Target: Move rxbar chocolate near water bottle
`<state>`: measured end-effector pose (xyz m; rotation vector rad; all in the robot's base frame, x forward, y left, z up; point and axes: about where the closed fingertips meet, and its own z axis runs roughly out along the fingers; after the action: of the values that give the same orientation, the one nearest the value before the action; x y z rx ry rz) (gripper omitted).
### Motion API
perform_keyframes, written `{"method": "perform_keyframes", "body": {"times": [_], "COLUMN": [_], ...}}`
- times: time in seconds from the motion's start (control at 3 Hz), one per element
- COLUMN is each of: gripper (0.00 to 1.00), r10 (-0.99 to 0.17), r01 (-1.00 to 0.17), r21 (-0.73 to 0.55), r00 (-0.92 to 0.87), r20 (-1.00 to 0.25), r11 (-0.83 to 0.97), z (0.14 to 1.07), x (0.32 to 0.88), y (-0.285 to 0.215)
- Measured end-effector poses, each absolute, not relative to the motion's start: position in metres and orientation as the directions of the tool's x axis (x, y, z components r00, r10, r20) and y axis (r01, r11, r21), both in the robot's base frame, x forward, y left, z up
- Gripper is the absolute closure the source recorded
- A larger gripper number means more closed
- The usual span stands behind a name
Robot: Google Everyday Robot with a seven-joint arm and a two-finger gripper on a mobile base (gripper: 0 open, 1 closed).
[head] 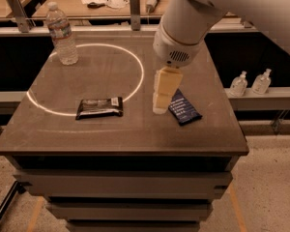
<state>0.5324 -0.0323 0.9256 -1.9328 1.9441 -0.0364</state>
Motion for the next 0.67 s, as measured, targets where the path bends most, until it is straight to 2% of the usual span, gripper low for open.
{"method": "perform_keyframes", "body": {"times": [0.67], "gripper": [0.00], "r10": [-0.954], "r01": [-0.960], "r21": [-0.276], "r00": [0.040], "r20": [-0.296], "r11": [0.045], "z": [0.916], "x": [0.543], "y": [-0.027]}}
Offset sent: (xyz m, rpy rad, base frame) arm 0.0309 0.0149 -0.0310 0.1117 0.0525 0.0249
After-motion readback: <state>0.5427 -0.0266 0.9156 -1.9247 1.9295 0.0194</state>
